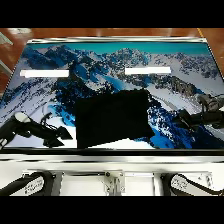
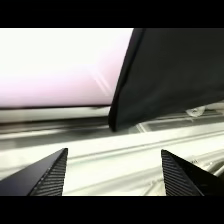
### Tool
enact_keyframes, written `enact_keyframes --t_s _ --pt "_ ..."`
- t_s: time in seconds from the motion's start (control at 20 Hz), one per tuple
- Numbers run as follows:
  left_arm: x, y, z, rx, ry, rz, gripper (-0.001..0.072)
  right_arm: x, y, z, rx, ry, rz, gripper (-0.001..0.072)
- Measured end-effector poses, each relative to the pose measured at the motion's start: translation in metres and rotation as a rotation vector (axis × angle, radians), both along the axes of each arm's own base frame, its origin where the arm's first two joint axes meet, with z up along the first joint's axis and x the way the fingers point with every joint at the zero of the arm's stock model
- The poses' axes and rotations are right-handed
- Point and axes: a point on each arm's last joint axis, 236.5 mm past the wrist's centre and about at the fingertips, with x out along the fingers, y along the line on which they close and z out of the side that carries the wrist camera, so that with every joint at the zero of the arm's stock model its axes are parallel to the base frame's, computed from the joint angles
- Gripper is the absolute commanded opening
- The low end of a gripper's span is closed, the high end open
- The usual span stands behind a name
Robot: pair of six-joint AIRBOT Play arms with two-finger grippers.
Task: Fold the shirts.
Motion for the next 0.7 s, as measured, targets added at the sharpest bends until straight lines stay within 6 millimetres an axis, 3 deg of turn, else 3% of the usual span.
enact_keyframes --t_s 0.15,0.3,0.35,0.45,0.5,0.55,0.6,0.65,0.7 --pt "-0.011 -0.018 -0.02 -0.017 0.011 0.014 0.0711 -0.002 0.006 -0.003 0.047 -0.004 -0.028 0.0464" --pt "-0.003 -0.038 -0.029 -0.049 -0.015 0.053 0.0704 -0.002 0.008 -0.004 0.062 -0.008 -0.042 0.0464" --pt "-0.002 -0.044 -0.03 -0.062 -0.016 0.066 0.0669 -0.002 0.008 -0.004 0.065 -0.008 -0.043 0.0464" --pt "0.003 -0.055 -0.034 -0.076 -0.023 0.089 0.0371 -0.002 0.009 -0.004 0.07 -0.01 -0.047 0.0464" --pt "0.006 -0.058 -0.038 -0.073 -0.031 0.102 0.008 -0.002 0.009 -0.004 0.07 -0.01 -0.048 0.0465" --pt "0.012 -0.061 -0.04 -0.074 -0.043 0.126 0.0036 -0.002 0.01 -0.005 0.071 -0.01 -0.047 0.0466" --pt "0.017 -0.064 -0.04 -0.081 -0.051 0.147 0.0036 -0.002 0.012 -0.005 0.07 -0.009 -0.041 0.0523" --pt "0.02 -0.067 -0.039 -0.089 -0.053 0.16 0.0035 -0.003 0.016 -0.007 0.071 -0.007 -0.028 0.0677" --pt "0.025 -0.069 -0.037 -0.097 -0.064 0.172 0.0035 -0.005 0.025 -0.008 0.074 -0.004 -0.001 0.0676"
